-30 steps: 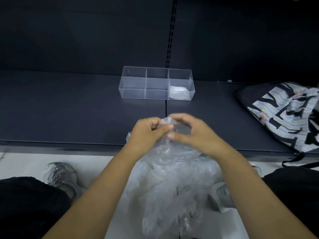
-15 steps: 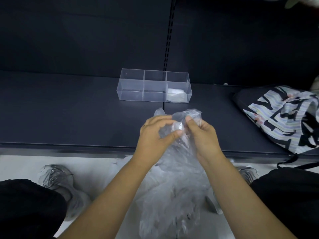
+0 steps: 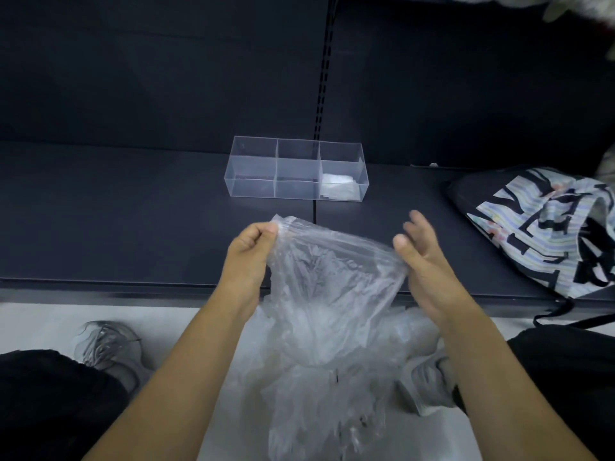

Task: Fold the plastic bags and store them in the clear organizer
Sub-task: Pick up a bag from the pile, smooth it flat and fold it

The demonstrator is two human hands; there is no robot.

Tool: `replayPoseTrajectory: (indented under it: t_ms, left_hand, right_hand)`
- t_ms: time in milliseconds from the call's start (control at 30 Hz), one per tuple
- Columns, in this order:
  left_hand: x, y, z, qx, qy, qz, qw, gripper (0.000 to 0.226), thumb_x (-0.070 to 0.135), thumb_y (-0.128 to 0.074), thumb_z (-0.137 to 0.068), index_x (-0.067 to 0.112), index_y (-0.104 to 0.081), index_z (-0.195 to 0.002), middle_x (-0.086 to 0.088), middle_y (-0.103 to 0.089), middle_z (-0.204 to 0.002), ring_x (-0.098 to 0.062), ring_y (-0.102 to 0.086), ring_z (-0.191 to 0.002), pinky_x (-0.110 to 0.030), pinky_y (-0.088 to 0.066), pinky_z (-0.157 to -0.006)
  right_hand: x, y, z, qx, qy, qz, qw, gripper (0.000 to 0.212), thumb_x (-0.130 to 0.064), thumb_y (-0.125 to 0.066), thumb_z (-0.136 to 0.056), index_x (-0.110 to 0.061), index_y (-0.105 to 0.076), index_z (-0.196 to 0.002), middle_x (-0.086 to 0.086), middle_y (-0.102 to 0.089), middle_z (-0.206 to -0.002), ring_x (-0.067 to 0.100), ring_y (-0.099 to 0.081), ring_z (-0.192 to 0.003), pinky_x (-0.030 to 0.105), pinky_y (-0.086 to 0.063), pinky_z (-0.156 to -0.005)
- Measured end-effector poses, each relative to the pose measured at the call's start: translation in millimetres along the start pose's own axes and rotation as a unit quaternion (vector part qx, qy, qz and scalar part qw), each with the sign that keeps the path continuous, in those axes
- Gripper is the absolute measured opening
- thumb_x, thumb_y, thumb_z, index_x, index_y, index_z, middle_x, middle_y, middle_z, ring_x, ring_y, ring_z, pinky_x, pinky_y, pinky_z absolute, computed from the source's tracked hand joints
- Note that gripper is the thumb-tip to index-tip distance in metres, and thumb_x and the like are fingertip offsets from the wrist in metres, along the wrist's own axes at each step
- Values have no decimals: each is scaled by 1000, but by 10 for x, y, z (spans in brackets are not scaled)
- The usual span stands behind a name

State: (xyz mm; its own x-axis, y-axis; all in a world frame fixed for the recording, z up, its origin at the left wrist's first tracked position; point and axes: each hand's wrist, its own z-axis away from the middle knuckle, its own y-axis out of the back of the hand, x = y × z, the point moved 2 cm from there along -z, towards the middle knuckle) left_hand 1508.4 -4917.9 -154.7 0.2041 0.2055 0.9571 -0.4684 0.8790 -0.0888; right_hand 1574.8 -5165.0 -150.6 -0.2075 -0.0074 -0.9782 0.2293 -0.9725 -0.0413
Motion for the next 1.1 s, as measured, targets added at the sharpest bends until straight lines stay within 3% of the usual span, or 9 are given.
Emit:
replayPoseTrajectory:
  t_ms: [167,233,333,500,700,800,900,1000,1100]
  left_hand:
    - [-40,45,5,20,27,29,999,22,34,-57,-95,24,-69,-79,2,-73,-81,-10,-67,-70,-24,-54,-59]
    - [-73,73,-25,62,34,6,997,22,32,-56,-95,23,-68,-79,2,-70,-80,-10,-64,-69,-27,-55,-63]
    - [-118,130,-65,125,-14,-48,991,21,23,-54,-96,19,-64,-78,8,-64,-76,-7,-56,-69,-18,-49,-67]
    - [-245,213,-76,123,-103,-248,955,23,24,-47,-99,10,-60,-86,-2,-57,-64,-14,-53,-57,-23,-41,-54]
    - [-259,388,-75,226,-58,-449,863,37,41,-47,-97,11,-57,-115,-14,-63,-111,-37,-57,-106,-39,-39,-78]
    - [-62,94,-159,-19,-152,-448,881,61,57,-54,-86,22,-49,-136,1,-52,-135,-20,-43,-127,-38,-35,-104]
    - [50,-304,-217,-245,-100,-346,900,44,48,-70,-79,27,-63,-117,17,-65,-106,5,-57,-98,-13,-41,-84]
    - [84,-392,-447,-174,-94,-239,951,12,26,-71,-85,15,-74,-86,9,-71,-73,4,-62,-62,-8,-45,-63]
    - [19,-203,-730,-47,-39,-180,982,13,27,-68,-88,16,-75,-86,10,-71,-73,4,-60,-60,-8,-47,-59]
  right_hand:
    - [43,-192,-22,-223,-63,137,963,37,-34,-74,-75,-26,-69,-110,-15,-47,-142,-4,-46,-126,21,-39,-102]
    - [106,-247,-22,-205,-73,115,969,5,-24,-70,-81,-19,-72,-81,-9,-65,-122,3,-66,-99,16,-49,-78]
    - [176,-235,-20,-118,-71,95,986,28,-22,-55,-96,-24,-65,-69,-8,-67,-72,10,-60,-62,20,-46,-53]
    - [194,-226,-95,75,-25,96,992,27,-28,-61,-92,-14,-59,-69,-9,-48,-45,7,-45,-42,20,-41,-42]
    - [93,-288,-220,27,8,146,989,22,-34,-70,-85,-23,-67,-67,-9,-47,-52,4,-43,-43,16,-39,-43]
    - [70,-437,-328,-22,42,170,984,39,-33,-70,-85,-28,-55,-49,-16,-42,-50,1,-42,-45,14,-39,-49]
    - [43,-606,-454,-59,55,183,980,35,-38,-70,-84,-7,-63,-68,-3,-51,-63,8,-50,-59,24,-42,-60]
    - [7,-574,-610,-112,12,183,977,51,-49,-73,-77,0,-62,-86,5,-57,-74,17,-53,-68,31,-42,-65]
    - [41,-332,-699,-248,-103,164,949,48,-47,-81,-69,-15,-69,-101,2,-73,-97,18,-69,-91,27,-53,-80]
